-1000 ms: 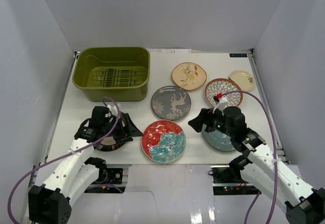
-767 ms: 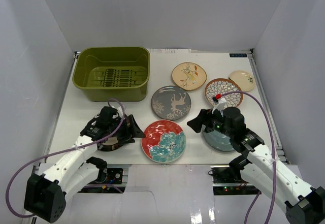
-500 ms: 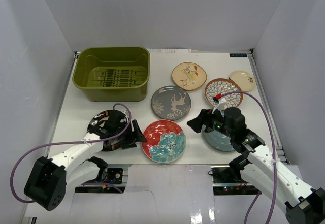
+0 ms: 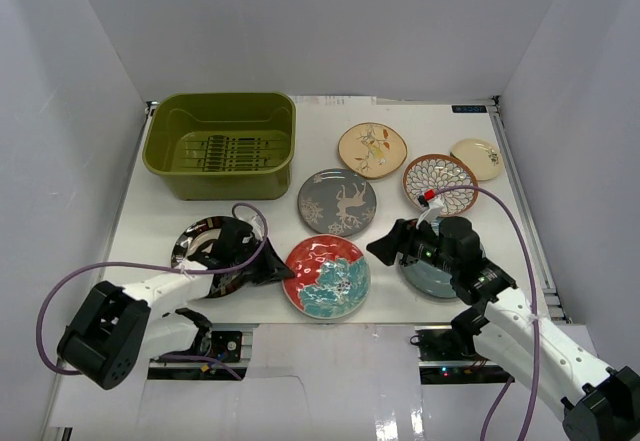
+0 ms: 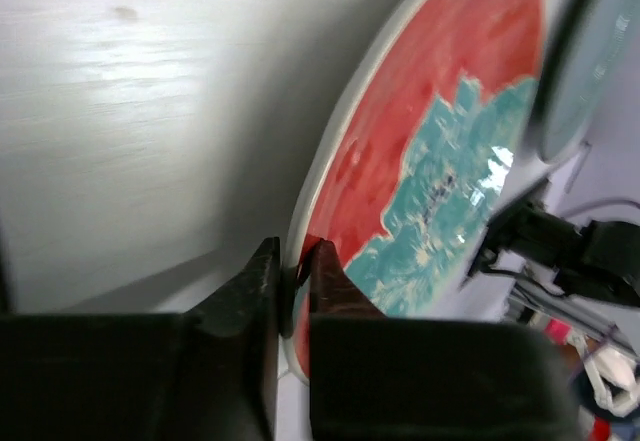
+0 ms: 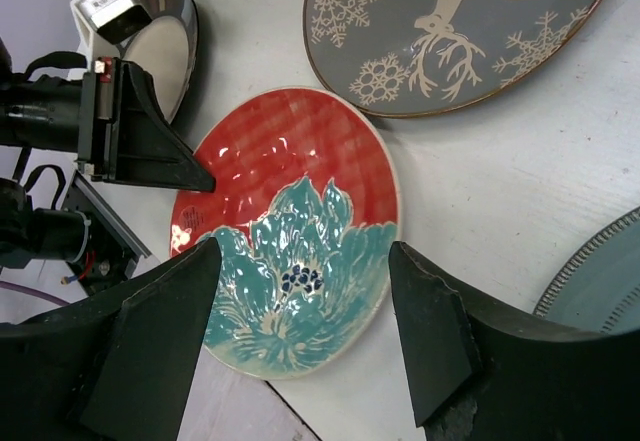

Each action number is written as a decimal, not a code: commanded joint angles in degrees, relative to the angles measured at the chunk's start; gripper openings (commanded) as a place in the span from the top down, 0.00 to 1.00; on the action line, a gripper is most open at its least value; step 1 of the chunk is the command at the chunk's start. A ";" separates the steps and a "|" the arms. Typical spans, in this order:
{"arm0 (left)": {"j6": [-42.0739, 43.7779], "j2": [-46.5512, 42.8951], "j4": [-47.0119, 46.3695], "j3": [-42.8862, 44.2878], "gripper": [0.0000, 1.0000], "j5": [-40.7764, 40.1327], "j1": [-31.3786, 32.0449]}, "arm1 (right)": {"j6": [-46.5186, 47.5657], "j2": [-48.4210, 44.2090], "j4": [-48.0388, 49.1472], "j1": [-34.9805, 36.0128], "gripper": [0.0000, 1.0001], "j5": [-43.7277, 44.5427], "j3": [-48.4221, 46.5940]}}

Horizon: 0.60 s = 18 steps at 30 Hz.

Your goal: Place the plates into the plastic bin on the countertop

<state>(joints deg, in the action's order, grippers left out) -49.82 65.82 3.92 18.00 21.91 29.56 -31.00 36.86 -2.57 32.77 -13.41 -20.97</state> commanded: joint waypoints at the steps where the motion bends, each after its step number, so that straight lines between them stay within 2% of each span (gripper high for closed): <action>1: 1.04 0.36 1.35 -1.65 0.92 -3.54 0.58 | -0.64 0.32 4.24 0.19 0.26 -0.57 0.23; 2: 1.13 -0.60 2.39 -1.65 1.00 -3.72 0.58 | -0.72 0.58 4.41 0.27 0.25 -0.39 0.14; 4: 1.31 -1.92 3.63 -1.74 1.00 -3.81 0.58 | -0.90 0.84 5.02 0.27 0.24 -0.21 0.32; 8: 1.48 -7.54 9.06 -0.69 1.00 -2.58 0.67 | -1.25 1.90 5.29 0.27 0.10 1.80 0.05; 14: -0.53 -22.21 15.50 4.14 1.00 4.79 0.58 | -2.92 2.78 5.29 0.10 0.11 6.11 -2.67; 18: -3.00 -27.58 16.29 12.90 1.00 8.15 0.58 | -3.10 1.82 4.50 -0.25 0.12 7.08 -5.21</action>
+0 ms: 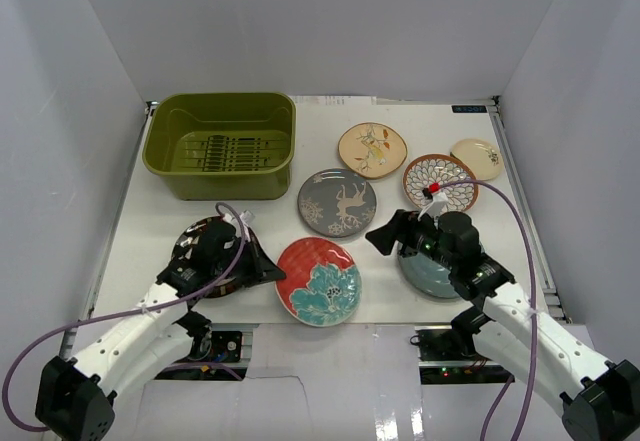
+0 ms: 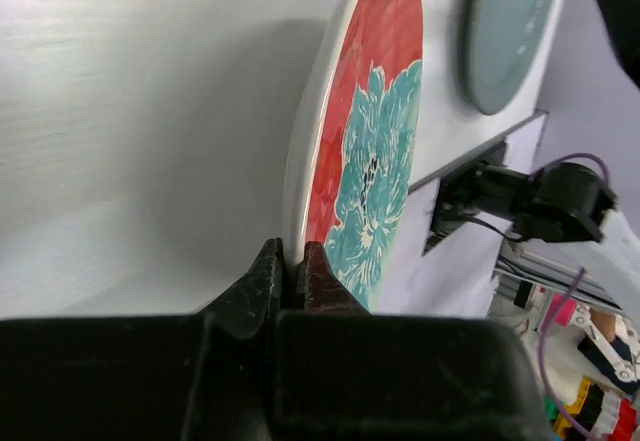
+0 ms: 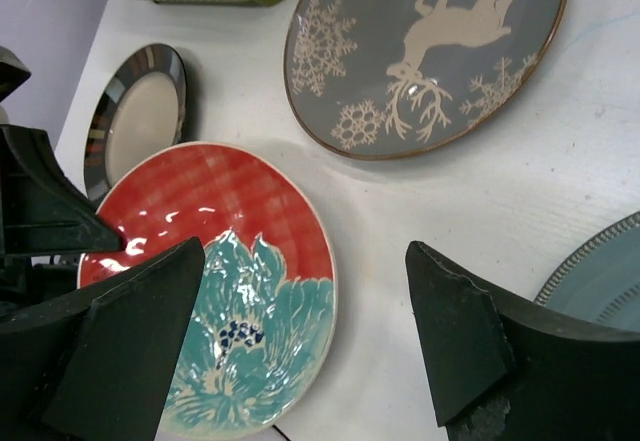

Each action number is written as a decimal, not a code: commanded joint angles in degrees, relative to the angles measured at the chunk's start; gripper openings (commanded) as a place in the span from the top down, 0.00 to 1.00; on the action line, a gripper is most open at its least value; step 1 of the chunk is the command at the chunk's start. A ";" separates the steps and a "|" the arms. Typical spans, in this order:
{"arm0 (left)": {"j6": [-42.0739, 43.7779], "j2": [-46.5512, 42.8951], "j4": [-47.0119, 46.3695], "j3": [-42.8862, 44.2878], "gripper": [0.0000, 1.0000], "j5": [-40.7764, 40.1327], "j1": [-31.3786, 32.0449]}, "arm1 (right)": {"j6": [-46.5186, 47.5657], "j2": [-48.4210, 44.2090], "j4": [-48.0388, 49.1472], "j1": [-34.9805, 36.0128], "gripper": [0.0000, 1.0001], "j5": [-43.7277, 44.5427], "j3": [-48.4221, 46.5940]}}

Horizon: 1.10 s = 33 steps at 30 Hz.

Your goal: Place the plates into the plastic bin on the countertop

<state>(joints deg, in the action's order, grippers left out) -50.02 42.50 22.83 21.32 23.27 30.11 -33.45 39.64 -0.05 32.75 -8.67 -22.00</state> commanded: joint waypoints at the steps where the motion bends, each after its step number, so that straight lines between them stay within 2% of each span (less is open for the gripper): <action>1: -3.67 -4.62 -3.05 11.36 1.00 6.36 0.04 | -0.56 -1.49 1.64 -0.23 0.12 2.69 -4.54; 6: -5.26 -3.31 -9.02 19.80 1.00 1.62 -0.05 | 0.67 -5.18 -4.41 -0.67 0.12 4.62 -7.26; 13: 0.09 7.32 -11.22 36.91 1.00 -7.44 -2.94 | 1.99 -10.54 -10.84 -0.67 0.16 6.47 -9.47; 16: 0.54 13.91 -12.89 42.03 1.00 -3.25 -10.66 | 2.60 -10.72 -11.55 -0.76 0.16 5.33 -9.29; 17: -1.46 17.32 -14.03 43.87 1.00 -1.05 -16.43 | 2.78 -10.55 -11.63 -0.76 0.16 4.72 -9.38; 18: -2.18 18.83 -15.87 44.42 1.00 2.71 -19.36 | 2.95 -10.02 -11.81 -0.67 0.17 4.10 -9.38; 23: -4.91 27.54 -19.92 49.51 1.00 7.75 -33.06 | 4.36 -9.49 -12.07 -0.76 0.16 2.78 -9.38; 27: -5.97 33.42 -20.38 52.93 1.00 8.55 -39.06 | 5.32 -8.00 -11.72 -0.76 0.16 0.94 -9.12; 33: -0.26 38.27 -15.10 54.18 1.00 2.23 -41.44 | 5.59 -5.45 -8.83 -0.67 0.16 -2.13 -7.97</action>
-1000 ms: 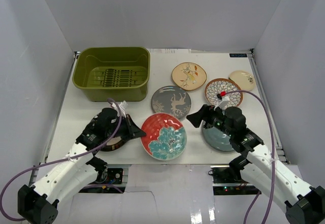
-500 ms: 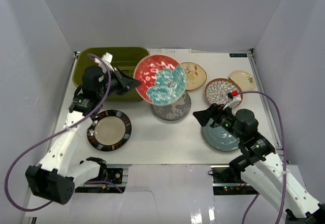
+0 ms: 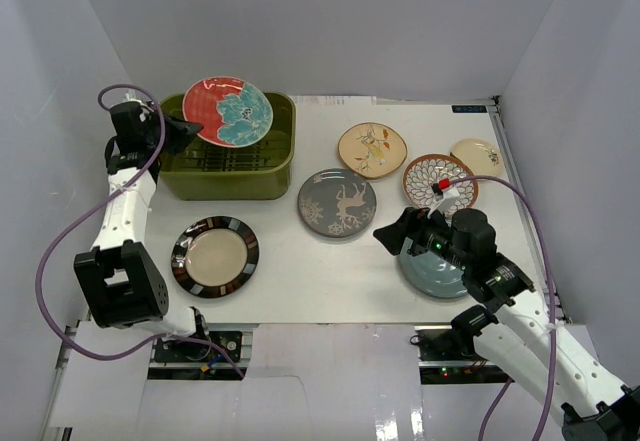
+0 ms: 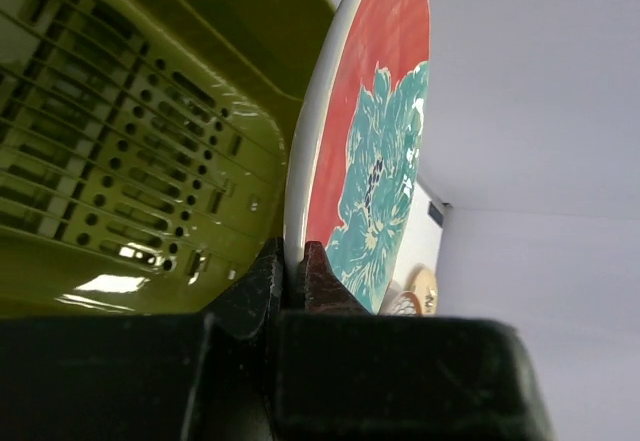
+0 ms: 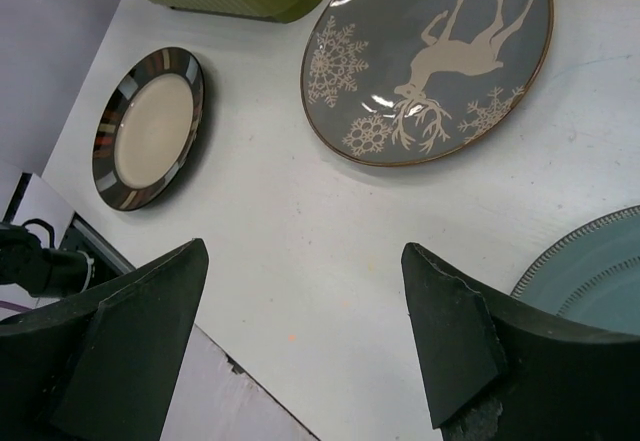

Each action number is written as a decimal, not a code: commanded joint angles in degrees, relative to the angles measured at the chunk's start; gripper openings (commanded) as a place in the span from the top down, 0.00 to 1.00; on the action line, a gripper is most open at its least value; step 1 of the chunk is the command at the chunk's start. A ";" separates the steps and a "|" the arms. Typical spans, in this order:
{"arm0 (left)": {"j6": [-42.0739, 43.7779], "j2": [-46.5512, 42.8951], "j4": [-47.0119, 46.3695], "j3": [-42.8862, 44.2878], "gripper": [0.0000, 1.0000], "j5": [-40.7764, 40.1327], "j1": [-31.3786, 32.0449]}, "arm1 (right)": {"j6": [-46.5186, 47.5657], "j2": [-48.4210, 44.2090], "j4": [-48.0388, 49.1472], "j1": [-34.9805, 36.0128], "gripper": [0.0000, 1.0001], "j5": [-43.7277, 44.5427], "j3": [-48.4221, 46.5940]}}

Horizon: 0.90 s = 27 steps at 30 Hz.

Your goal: Place the plates into the plastic bin on the countertop

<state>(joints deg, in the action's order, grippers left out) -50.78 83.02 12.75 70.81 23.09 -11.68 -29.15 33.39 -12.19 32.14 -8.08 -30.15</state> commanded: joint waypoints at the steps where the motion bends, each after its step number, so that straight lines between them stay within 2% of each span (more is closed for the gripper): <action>1: 1.29 -1.30 -4.50 4.52 1.00 1.53 0.17 | 1.11 1.06 3.66 -0.06 0.16 -3.34 0.62; 5: 2.44 1.25 -3.79 2.85 1.00 0.20 -0.36 | 0.23 2.56 5.59 0.11 0.16 -5.37 1.67; 15: 8.41 9.78 3.84 6.62 1.00 -2.00 -0.27 | -1.00 4.75 8.57 1.08 0.17 -5.90 2.37; 18: 9.74 11.19 5.26 6.63 0.91 -3.05 -0.27 | -3.28 8.09 13.83 3.62 0.17 -6.43 4.04; 21: 11.14 11.46 5.53 5.75 0.69 -4.02 -0.27 | -5.57 13.45 19.20 10.20 0.17 -1.62 4.75; 24: 12.37 11.11 6.23 5.40 0.32 -5.42 -0.27 | -9.16 20.03 26.49 16.97 0.17 4.70 4.49; 25: 12.99 10.67 6.75 5.40 0.13 -6.47 -0.27 | -11.87 24.05 31.91 19.43 0.17 7.00 4.40; 27: 13.43 10.14 7.37 5.83 0.03 -7.00 -0.27 | -14.17 28.55 37.03 22.77 0.19 10.25 3.18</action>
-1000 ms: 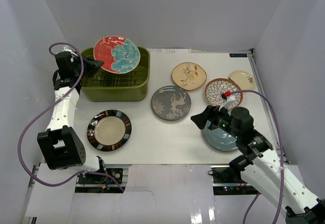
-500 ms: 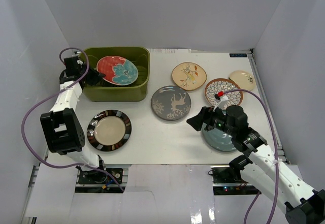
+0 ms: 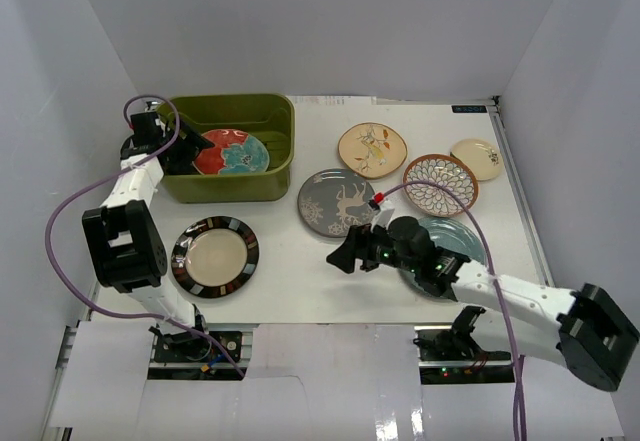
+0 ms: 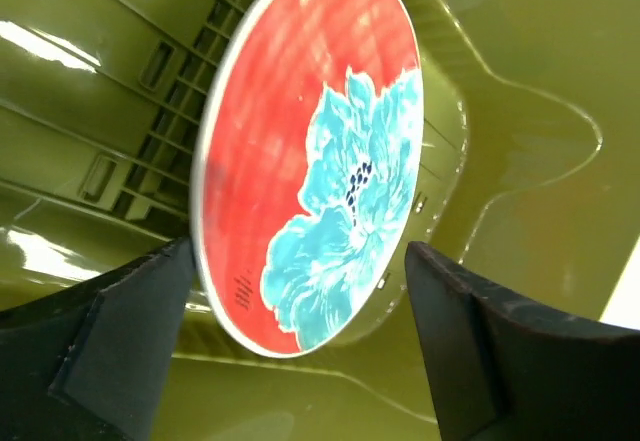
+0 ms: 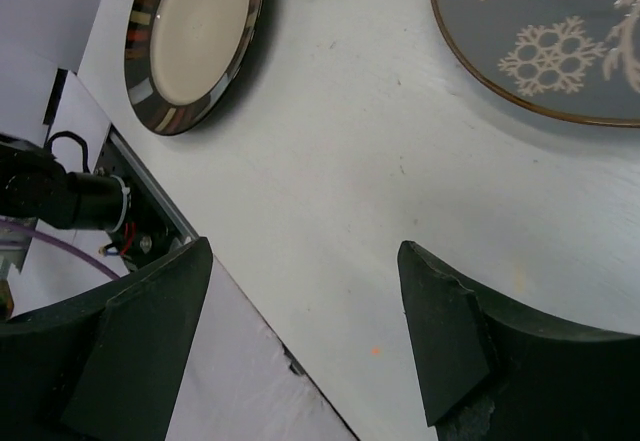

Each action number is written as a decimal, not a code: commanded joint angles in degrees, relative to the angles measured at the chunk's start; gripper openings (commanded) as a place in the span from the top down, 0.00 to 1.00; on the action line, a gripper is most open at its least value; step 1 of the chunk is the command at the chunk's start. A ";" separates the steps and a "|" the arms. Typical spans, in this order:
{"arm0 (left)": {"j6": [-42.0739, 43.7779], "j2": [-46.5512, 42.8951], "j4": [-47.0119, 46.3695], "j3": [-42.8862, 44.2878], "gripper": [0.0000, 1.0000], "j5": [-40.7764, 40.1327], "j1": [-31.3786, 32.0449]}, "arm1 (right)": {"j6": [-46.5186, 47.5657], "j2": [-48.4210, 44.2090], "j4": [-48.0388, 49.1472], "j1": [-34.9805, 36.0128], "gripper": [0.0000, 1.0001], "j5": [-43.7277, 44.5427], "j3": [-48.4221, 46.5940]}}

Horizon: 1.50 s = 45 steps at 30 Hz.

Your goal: Place the plates into the plastic bin on the countertop

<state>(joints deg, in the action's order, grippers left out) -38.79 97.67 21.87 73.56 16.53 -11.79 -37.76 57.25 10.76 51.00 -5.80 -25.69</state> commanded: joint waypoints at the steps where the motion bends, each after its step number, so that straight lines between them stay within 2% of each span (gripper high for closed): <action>1: 2.04 -5.11 -1.31 3.34 0.02 -0.71 0.01 | -6.70 9.41 16.11 5.23 0.20 9.65 -2.07; 4: 3.88 -7.13 0.45 5.53 0.02 -5.00 1.85 | -10.57 18.81 22.54 9.37 0.23 15.89 -6.19; 9: 11.36 -9.51 2.48 10.02 0.02 -22.29 10.89 | -17.94 31.15 28.87 13.15 0.23 21.88 -11.91; 11: 11.37 -10.47 2.48 10.11 0.02 -23.65 13.45 | -19.54 36.16 30.10 13.86 0.24 22.93 -14.73; 15: 9.87 -14.16 1.34 7.13 0.02 -22.16 13.72 | -23.23 43.54 29.14 15.00 0.24 22.86 -20.79; 19: 8.73 -20.66 -1.03 4.58 0.02 -16.73 14.16 | -27.36 51.19 29.58 16.14 0.25 21.80 -25.71; 21: 8.20 -25.13 -1.13 3.70 0.02 -12.68 15.65 | -28.77 54.52 29.93 16.50 0.30 21.27 -27.99; 25: 6.36 -34.35 -1.39 -0.95 0.02 -1.37 17.94 | -30.97 59.28 30.63 16.93 0.35 19.69 -31.34; 27: 5.91 -38.41 -2.00 -5.24 0.02 3.30 18.21 | -32.02 61.73 31.07 16.94 0.42 19.17 -32.57; 28: 6.70 -41.91 -2.44 -6.40 0.02 8.37 18.29 | -32.38 62.45 31.33 17.02 0.43 18.90 -33.01; 31: 8.37 -48.50 -1.66 -9.57 0.02 14.21 18.38 | -33.87 65.26 32.83 17.02 0.52 17.67 -34.42; 33: 8.99 -51.16 -0.69 -10.10 0.02 17.64 18.38 | -34.84 67.01 33.35 17.03 0.64 17.32 -35.39; 34: 9.43 -52.13 0.01 -9.84 0.02 18.70 18.38 | -35.10 67.20 33.62 17.02 0.71 17.49 -35.39; 35: 10.04 -53.36 1.06 -9.32 0.02 19.58 18.64 | -35.36 67.20 33.88 17.11 0.83 17.67 -34.96; 37: 10.57 -53.98 3.96 -7.03 0.02 19.07 19.26 | -35.98 65.45 36.33 17.20 0.92 19.16 -31.54; 40: 10.57 -54.60 5.55 -3.70 0.02 17.57 20.14 | -33.36 58.52 38.89 17.64 0.92 21.96 -26.44; 45: 10.40 -52.76 6.52 3.77 0.02 16.60 21.90 | -23.26 37.96 35.31 18.43 0.92 26.01 -17.20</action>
<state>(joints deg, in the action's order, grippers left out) -28.95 44.18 27.14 72.62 32.62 9.10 -68.14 106.72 43.13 68.90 15.16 -44.27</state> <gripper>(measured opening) 0.979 0.105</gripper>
